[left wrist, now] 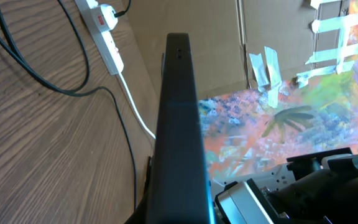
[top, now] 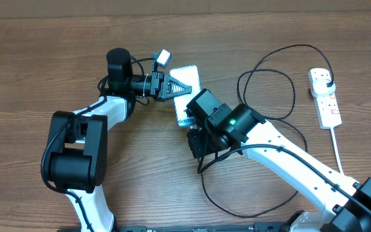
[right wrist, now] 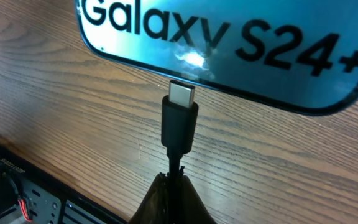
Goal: Plug charger to phone and switch on socket
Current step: 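Push the USB-C plug upward into the phone's port with the right gripper, then open the right gripper and pull it back from the plugged cable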
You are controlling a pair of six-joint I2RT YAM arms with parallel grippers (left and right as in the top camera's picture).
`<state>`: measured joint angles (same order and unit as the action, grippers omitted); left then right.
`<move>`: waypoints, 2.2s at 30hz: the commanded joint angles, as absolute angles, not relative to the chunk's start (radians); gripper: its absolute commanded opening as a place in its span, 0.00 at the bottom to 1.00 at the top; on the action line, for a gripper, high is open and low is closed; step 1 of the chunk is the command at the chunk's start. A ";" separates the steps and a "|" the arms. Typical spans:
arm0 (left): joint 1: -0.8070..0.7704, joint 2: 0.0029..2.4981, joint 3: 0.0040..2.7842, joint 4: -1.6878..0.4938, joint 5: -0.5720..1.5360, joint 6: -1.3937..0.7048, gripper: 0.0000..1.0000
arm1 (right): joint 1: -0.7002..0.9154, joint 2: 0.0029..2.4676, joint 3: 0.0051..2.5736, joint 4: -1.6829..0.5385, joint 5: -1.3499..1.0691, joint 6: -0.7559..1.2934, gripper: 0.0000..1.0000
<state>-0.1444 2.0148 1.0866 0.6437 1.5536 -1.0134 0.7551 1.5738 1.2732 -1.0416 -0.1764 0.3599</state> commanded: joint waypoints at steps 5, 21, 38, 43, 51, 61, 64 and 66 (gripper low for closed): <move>-0.152 2.011 1.108 0.645 1.583 -1.002 0.04 | 0.750 1.571 1.276 -1.038 -0.173 0.371 0.04; -0.152 2.011 1.108 0.644 1.583 -1.002 0.04 | 0.750 1.571 1.276 -1.034 -0.173 0.372 0.04; -0.151 2.011 1.108 0.625 1.583 -1.010 0.04 | 0.750 1.571 1.276 -1.045 -0.164 0.397 0.04; -0.151 2.011 1.108 0.625 1.583 -1.010 0.04 | 0.750 1.571 1.276 -1.038 -0.157 0.397 0.04; -0.151 2.011 1.108 0.625 1.583 -1.009 0.04 | 0.751 1.571 1.276 -1.023 -0.157 0.396 0.04; -0.152 2.011 1.105 0.625 1.583 -0.979 0.04 | 0.751 1.571 1.276 -1.000 -0.052 0.392 0.04; -0.154 2.011 1.099 0.625 1.583 -0.979 0.04 | 0.751 1.571 1.276 -0.964 -0.042 0.385 0.04; -0.158 2.011 1.093 0.625 1.583 -0.979 0.04 | 0.751 1.571 1.276 -0.944 -0.042 0.385 0.04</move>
